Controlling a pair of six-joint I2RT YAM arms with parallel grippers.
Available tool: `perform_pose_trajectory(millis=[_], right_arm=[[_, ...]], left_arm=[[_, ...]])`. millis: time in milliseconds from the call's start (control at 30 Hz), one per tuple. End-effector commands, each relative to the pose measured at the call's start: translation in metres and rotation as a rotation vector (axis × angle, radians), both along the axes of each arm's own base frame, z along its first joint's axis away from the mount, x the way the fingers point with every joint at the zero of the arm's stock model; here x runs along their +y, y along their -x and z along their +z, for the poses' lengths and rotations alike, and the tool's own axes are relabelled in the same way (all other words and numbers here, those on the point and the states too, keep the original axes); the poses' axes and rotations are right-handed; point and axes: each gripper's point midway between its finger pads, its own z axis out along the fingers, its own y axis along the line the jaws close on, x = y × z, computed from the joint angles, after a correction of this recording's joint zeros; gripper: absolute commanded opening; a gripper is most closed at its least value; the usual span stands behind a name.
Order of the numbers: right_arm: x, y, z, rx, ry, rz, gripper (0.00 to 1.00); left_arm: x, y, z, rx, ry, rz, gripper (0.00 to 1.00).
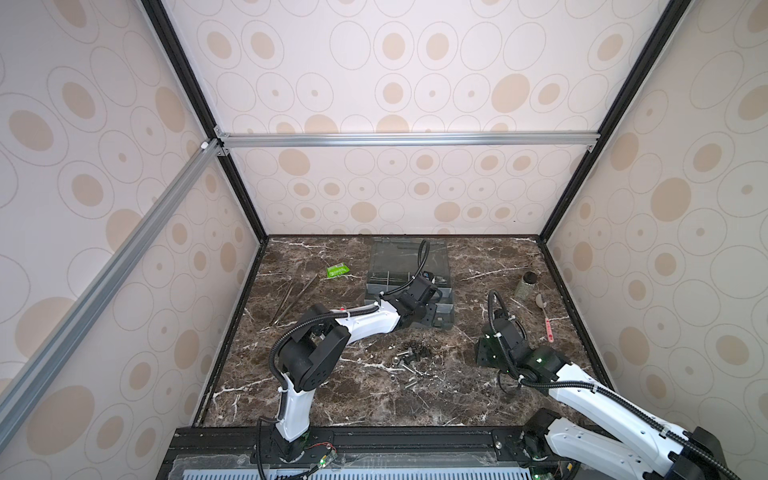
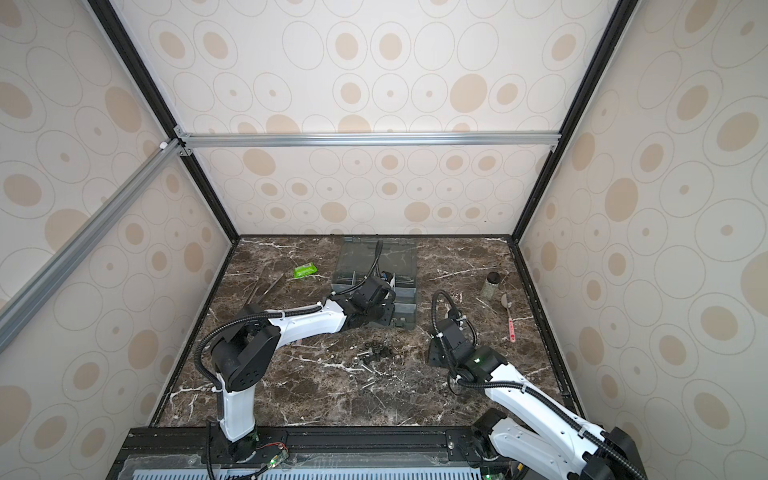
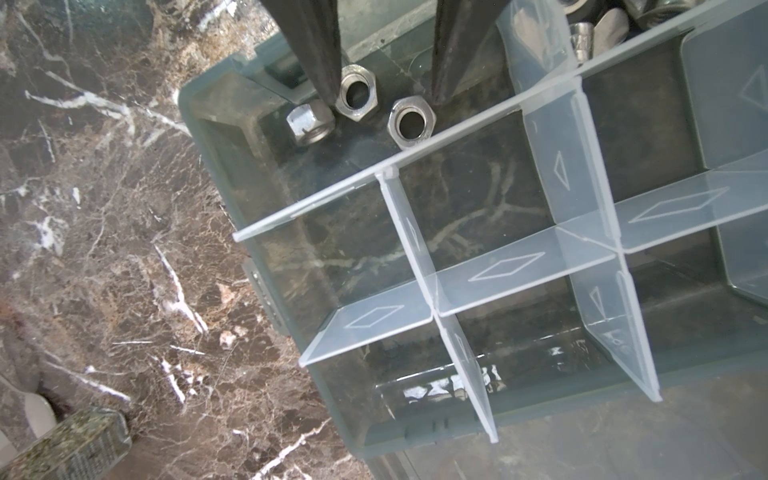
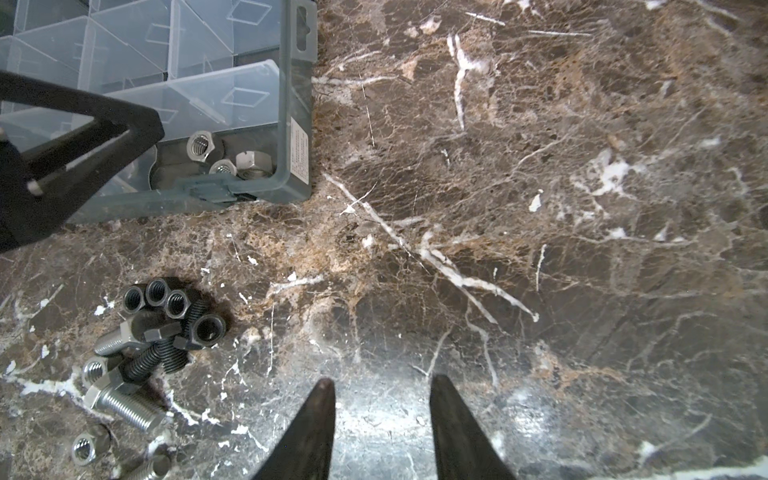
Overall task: Sort the screws and nuts into containers
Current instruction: 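Carry the hex nut with the left gripper into the hex nut compartment and release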
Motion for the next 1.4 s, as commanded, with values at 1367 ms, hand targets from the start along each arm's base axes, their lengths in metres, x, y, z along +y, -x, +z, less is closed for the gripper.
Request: perform_pose_trajectory(millis=[1367], right_arm=[[0.004, 0.001, -0.017, 0.049, -0.008, -0.01, 0.41]], left_arm=[[0.05, 0.004, 0.059, -0.116, 0.171, 0.109, 0.36]])
